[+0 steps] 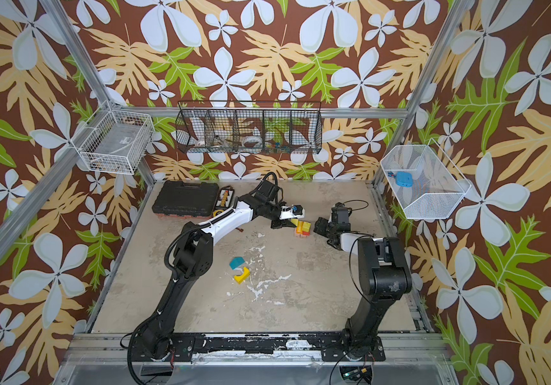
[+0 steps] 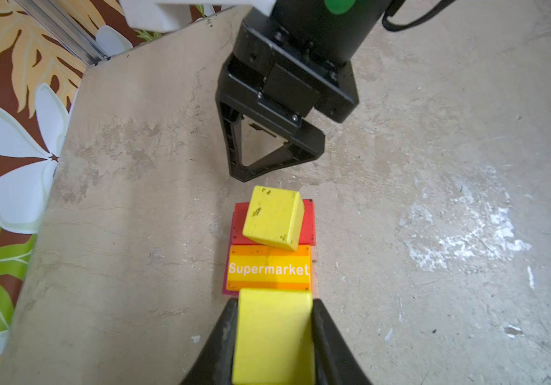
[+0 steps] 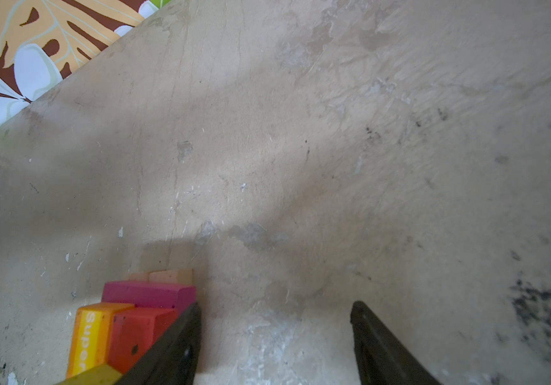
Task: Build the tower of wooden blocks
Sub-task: 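Carry the yellow cube over the tower beside the right gripper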
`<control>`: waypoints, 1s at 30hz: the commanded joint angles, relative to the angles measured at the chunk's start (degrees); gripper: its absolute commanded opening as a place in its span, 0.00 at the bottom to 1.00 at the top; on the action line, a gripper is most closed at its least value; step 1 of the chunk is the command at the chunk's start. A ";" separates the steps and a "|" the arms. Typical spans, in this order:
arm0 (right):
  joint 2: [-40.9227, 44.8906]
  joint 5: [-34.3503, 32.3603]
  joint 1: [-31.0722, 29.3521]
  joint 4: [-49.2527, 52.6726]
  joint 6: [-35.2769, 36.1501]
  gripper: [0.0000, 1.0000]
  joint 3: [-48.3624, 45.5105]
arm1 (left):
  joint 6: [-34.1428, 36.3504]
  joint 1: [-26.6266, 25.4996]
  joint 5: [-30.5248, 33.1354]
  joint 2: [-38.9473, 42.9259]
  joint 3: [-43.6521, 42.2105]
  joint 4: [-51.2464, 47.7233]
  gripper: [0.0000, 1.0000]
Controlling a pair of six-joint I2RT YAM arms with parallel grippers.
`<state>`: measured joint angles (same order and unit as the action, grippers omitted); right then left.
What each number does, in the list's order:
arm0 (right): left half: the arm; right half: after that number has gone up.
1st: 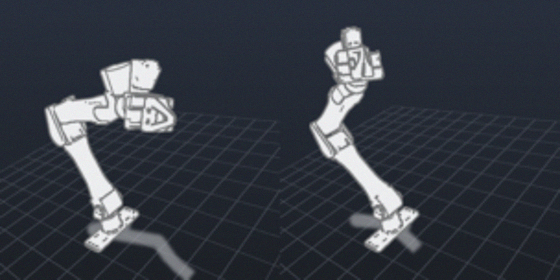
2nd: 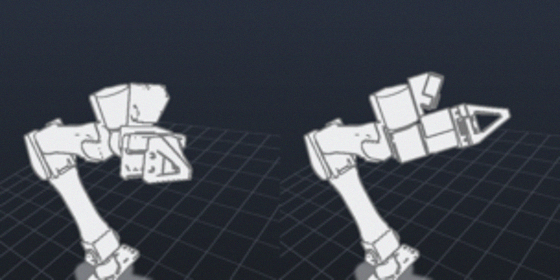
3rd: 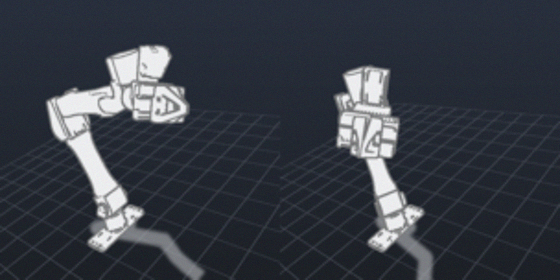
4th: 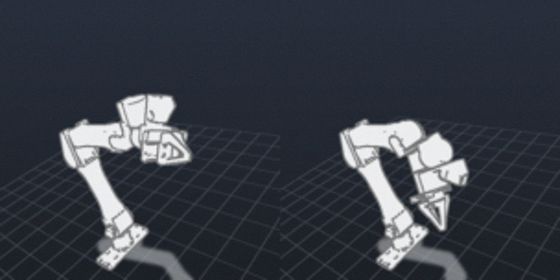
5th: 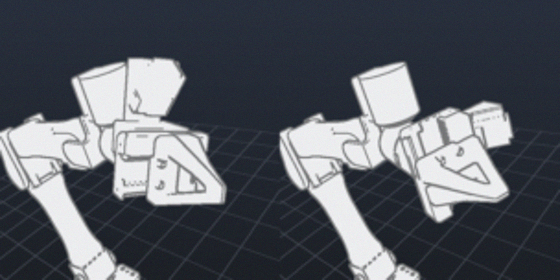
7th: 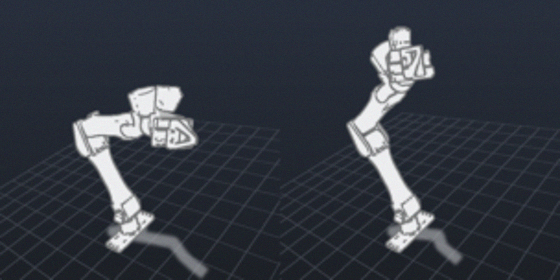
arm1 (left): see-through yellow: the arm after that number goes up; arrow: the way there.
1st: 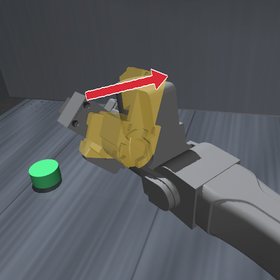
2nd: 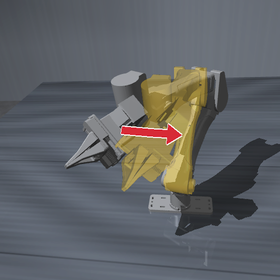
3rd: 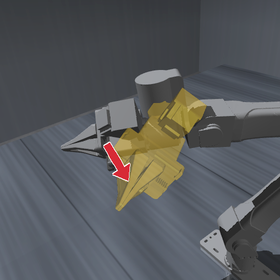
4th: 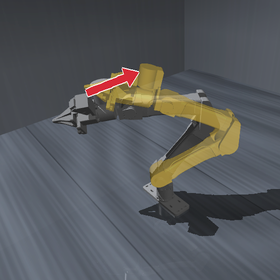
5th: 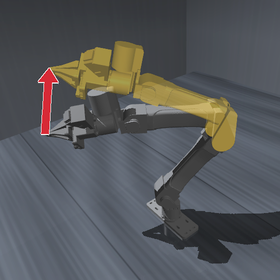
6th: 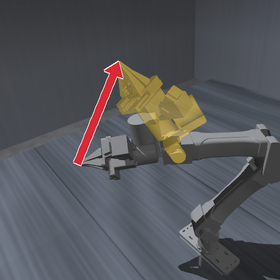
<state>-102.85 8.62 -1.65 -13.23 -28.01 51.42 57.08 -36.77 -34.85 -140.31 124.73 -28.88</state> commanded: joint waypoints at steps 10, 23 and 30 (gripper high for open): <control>0.22 -0.22 -0.06 -0.25 0.68 0.71 0.01 | -1.79 -0.66 -2.77 -3.37 2.98 0.61 0.00; 0.21 0.12 -0.11 -0.35 0.77 0.71 0.00 | -3.06 -1.15 -2.15 -4.88 4.03 2.67 0.00; 0.30 0.33 -0.11 -0.39 0.85 0.71 0.02 | -3.48 -1.11 -1.71 -5.15 4.03 3.79 0.00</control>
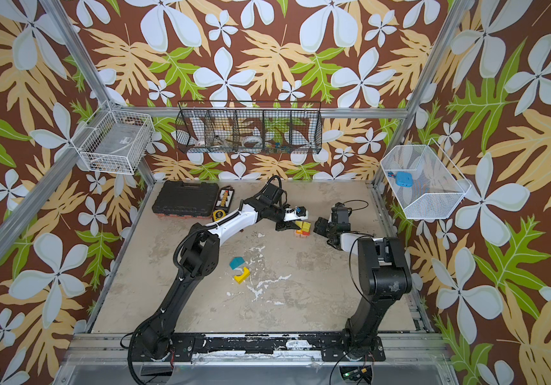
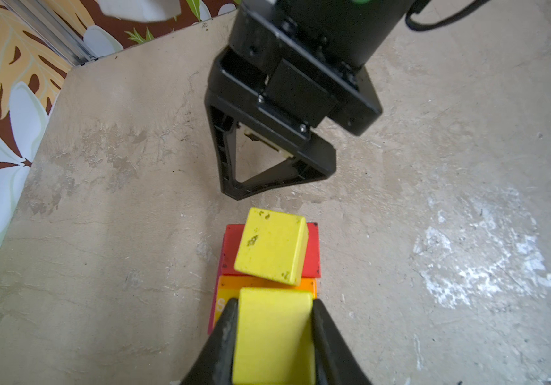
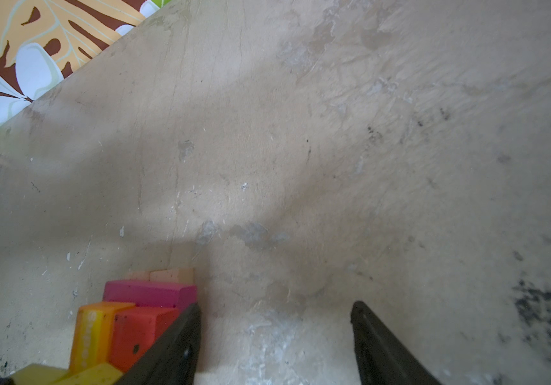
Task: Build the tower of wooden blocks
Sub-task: 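Carry the yellow cube over the tower beside the right gripper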
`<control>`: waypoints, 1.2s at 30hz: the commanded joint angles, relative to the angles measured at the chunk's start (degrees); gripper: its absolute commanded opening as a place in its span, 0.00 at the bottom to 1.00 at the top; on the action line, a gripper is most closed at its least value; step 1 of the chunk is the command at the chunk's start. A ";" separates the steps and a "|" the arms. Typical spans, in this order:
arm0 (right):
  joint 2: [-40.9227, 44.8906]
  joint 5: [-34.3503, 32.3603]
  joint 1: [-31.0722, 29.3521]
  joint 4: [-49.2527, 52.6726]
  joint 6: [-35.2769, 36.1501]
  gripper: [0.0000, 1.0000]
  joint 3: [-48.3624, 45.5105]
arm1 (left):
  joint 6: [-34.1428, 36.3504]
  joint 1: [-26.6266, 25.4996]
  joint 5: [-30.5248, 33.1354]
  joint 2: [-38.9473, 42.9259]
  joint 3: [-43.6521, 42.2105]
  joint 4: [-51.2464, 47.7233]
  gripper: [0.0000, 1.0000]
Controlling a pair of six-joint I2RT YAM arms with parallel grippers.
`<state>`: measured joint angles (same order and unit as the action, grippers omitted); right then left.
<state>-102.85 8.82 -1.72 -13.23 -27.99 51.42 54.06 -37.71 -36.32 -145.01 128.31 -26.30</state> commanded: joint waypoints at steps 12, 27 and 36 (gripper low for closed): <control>0.28 0.15 -0.05 -0.39 0.84 0.71 -0.08 | -1.09 -0.25 -0.69 -0.45 0.37 2.39 0.08; 0.22 0.31 -0.04 -0.41 0.83 0.72 0.06 | -2.91 -0.43 0.41 0.52 -2.06 5.03 0.45; 0.52 0.15 -0.04 -0.67 0.83 0.71 -0.34 | -5.09 -0.52 1.84 1.97 -3.51 7.51 0.96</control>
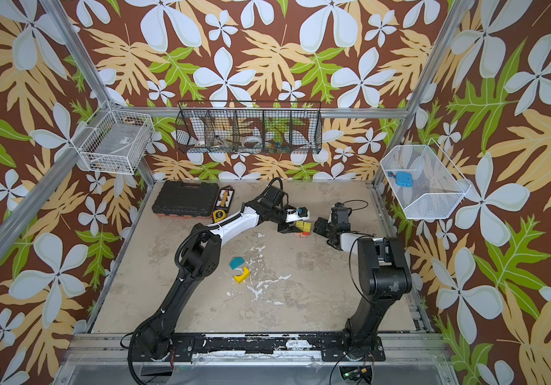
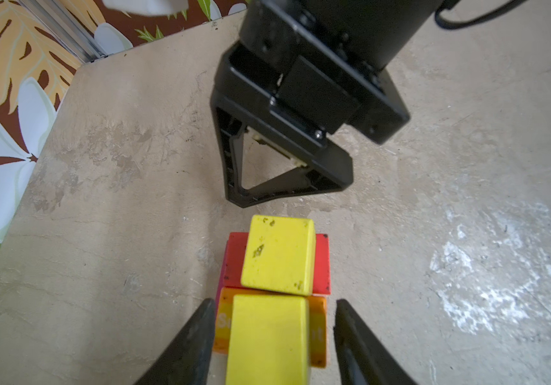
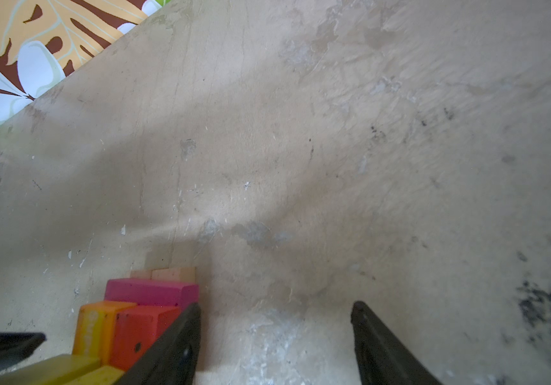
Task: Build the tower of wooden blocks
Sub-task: 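Carry the yellow cube over the tower beside the right gripper, then lower the yellow cube onto the tower next to the other yellow cube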
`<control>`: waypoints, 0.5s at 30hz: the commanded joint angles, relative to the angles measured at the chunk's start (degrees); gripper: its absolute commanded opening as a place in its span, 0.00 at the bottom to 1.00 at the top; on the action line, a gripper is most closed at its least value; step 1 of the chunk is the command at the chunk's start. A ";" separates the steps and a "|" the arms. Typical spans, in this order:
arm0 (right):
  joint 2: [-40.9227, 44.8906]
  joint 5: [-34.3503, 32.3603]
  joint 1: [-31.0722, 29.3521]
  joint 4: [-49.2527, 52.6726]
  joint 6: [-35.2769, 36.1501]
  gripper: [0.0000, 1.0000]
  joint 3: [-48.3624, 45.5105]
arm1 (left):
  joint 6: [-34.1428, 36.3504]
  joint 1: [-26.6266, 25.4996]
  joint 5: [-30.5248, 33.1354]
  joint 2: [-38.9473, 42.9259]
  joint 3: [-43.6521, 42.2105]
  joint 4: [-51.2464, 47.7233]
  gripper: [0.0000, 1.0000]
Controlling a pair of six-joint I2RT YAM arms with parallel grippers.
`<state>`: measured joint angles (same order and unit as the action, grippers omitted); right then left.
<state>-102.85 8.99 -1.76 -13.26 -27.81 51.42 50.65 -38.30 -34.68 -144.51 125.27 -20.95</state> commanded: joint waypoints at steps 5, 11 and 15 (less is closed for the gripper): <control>0.82 -0.15 0.00 -0.97 0.57 0.71 -0.71 | -3.82 0.07 0.20 4.66 -3.37 4.16 1.00; 0.98 0.06 0.00 -1.08 0.64 0.71 -0.88 | -8.81 -0.01 0.43 14.64 -14.14 9.68 1.00; 2.08 0.67 0.00 -2.30 0.74 0.71 -2.09 | -15.42 0.06 4.36 23.92 -30.26 24.06 1.00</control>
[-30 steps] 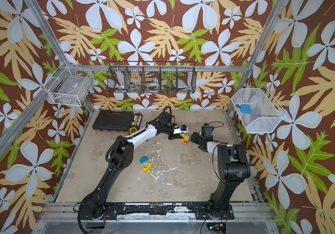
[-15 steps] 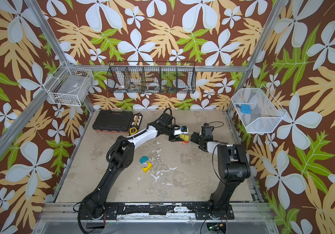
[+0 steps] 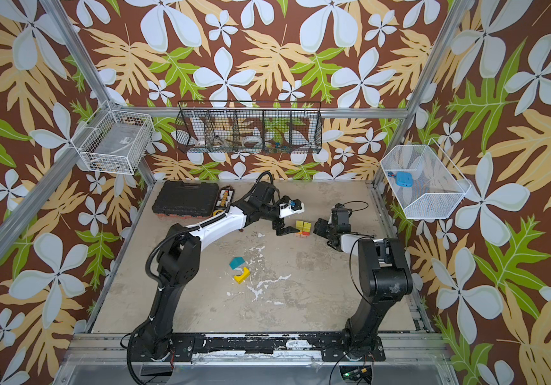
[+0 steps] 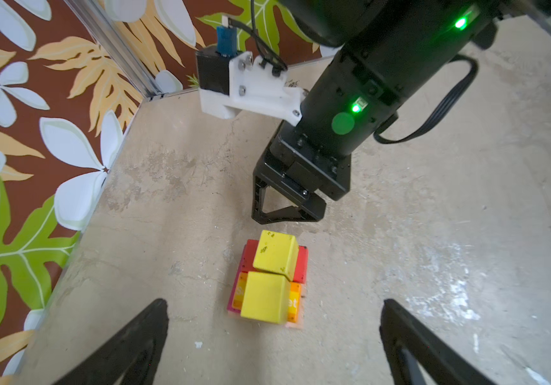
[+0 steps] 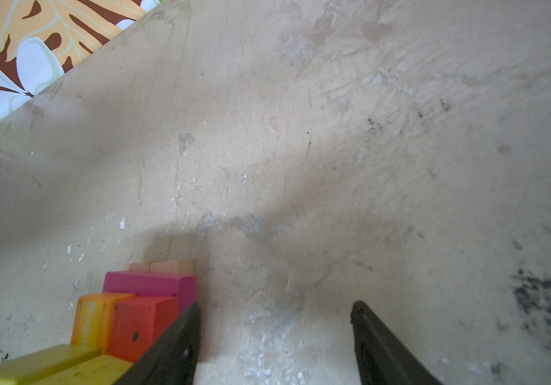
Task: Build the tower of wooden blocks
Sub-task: 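Lower the yellow cube onto the tower next to the other yellow cube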
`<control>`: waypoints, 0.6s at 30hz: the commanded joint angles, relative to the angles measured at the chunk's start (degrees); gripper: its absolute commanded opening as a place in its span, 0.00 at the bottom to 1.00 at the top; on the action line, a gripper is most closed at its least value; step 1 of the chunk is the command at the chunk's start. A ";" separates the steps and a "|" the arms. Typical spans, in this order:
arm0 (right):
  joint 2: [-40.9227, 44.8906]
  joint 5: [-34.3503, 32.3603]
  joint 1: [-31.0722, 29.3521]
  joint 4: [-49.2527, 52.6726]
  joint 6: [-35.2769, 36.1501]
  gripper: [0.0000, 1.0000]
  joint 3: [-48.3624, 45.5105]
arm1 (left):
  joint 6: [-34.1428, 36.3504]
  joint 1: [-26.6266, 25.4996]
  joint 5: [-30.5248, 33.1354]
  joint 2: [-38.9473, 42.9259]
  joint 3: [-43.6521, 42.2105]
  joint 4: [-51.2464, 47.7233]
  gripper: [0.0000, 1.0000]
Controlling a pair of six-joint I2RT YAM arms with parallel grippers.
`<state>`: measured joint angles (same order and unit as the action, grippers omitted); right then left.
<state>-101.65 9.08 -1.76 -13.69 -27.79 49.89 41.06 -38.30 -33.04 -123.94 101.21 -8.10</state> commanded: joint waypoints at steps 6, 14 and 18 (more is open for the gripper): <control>3.73 0.64 -0.25 -4.50 0.63 0.74 -3.74 | -6.92 0.07 7.40 5.89 -14.98 18.74 0.99; 1.34 -0.58 -1.84 -1.60 2.13 0.73 -0.43 | -7.40 0.07 10.04 -3.38 -2.25 8.30 0.82; 0.85 -0.83 -1.84 -1.11 2.04 0.73 0.12 | -8.03 0.07 13.45 -3.93 -2.35 9.65 0.81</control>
<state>-100.51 8.82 -3.57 -15.42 -26.46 49.56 33.89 -38.30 -22.37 -127.66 98.45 1.45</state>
